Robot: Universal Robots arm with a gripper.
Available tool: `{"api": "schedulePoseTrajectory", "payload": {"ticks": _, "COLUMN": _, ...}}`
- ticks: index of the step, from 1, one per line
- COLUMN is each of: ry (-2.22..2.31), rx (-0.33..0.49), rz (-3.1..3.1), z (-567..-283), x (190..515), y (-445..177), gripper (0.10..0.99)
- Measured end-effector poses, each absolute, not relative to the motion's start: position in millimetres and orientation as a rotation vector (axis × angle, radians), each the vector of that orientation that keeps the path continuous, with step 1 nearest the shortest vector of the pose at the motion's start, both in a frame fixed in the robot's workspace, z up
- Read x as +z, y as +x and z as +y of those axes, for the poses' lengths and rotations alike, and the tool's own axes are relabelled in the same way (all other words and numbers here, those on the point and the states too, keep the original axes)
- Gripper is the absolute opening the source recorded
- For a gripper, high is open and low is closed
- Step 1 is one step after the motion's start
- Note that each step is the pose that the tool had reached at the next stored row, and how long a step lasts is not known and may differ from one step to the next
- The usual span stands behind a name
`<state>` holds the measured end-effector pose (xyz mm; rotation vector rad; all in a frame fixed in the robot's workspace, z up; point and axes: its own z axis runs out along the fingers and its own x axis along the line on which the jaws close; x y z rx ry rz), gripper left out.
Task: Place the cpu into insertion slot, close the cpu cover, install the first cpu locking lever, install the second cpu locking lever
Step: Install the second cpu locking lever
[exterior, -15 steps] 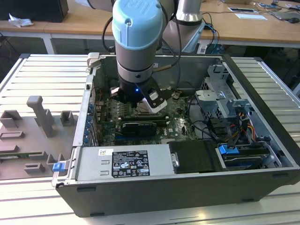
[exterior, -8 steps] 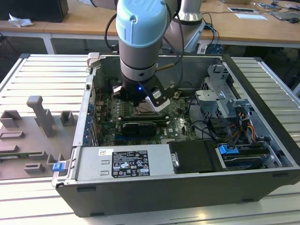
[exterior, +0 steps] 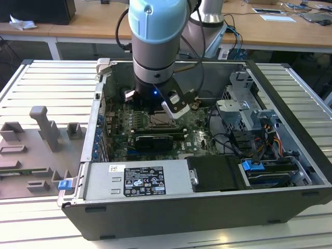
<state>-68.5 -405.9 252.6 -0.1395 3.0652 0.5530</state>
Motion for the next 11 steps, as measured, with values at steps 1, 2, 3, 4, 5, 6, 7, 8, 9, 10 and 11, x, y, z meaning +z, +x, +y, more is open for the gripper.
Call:
{"api": "schedulePoseTrajectory", "payload": {"ticks": 1, "ry": -0.140, "rx": 0.553, "rz": 3.065, "z": -405.9, "x": 253.0, "y": -67.9, "gripper": 0.106}}
{"api": "schedulePoseTrajectory", "payload": {"ticks": 2, "ry": -0.140, "rx": 0.553, "rz": 3.065, "z": -405.8, "x": 253.0, "y": -66.5, "gripper": 0.106}}
{"api": "schedulePoseTrajectory", "payload": {"ticks": 3, "ry": -0.140, "rx": 0.553, "rz": 3.065, "z": -405.8, "x": 253.0, "y": -64.3, "gripper": 0.106}}
{"api": "schedulePoseTrajectory", "payload": {"ticks": 4, "ry": -0.139, "rx": 0.553, "rz": 3.066, "z": -405.9, "x": 253.1, "y": -61.4, "gripper": 0.106}}
{"api": "schedulePoseTrajectory", "payload": {"ticks": 5, "ry": -0.139, "rx": 0.553, "rz": 3.067, "z": -405.9, "x": 253.1, "y": -58.3, "gripper": 0.106}}
{"api": "schedulePoseTrajectory", "payload": {"ticks": 6, "ry": -0.139, "rx": 0.554, "rz": 3.069, "z": -405.9, "x": 252.9, "y": -53.9, "gripper": 0.106}}
{"api": "schedulePoseTrajectory", "payload": {"ticks": 7, "ry": -0.139, "rx": 0.554, "rz": 3.069, "z": -405.9, "x": 252.4, "y": -52.3, "gripper": 0.106}}
{"api": "schedulePoseTrajectory", "payload": {"ticks": 8, "ry": -0.139, "rx": 0.554, "rz": 3.070, "z": -405.9, "x": 250.3, "y": -51.0, "gripper": 0.106}}
{"api": "schedulePoseTrajectory", "payload": {"ticks": 9, "ry": -0.138, "rx": 0.554, "rz": 3.070, "z": -406.1, "x": 247.8, "y": -51.0, "gripper": 0.106}}
{"api": "schedulePoseTrajectory", "payload": {"ticks": 10, "ry": -0.138, "rx": 0.554, "rz": 3.070, "z": -406.5, "x": 245.9, "y": -51.0, "gripper": 0.106}}
{"api": "schedulePoseTrajectory", "payload": {"ticks": 11, "ry": -0.138, "rx": 0.554, "rz": 3.070, "z": -408.4, "x": 242.2, "y": -51.0, "gripper": 0.106}}
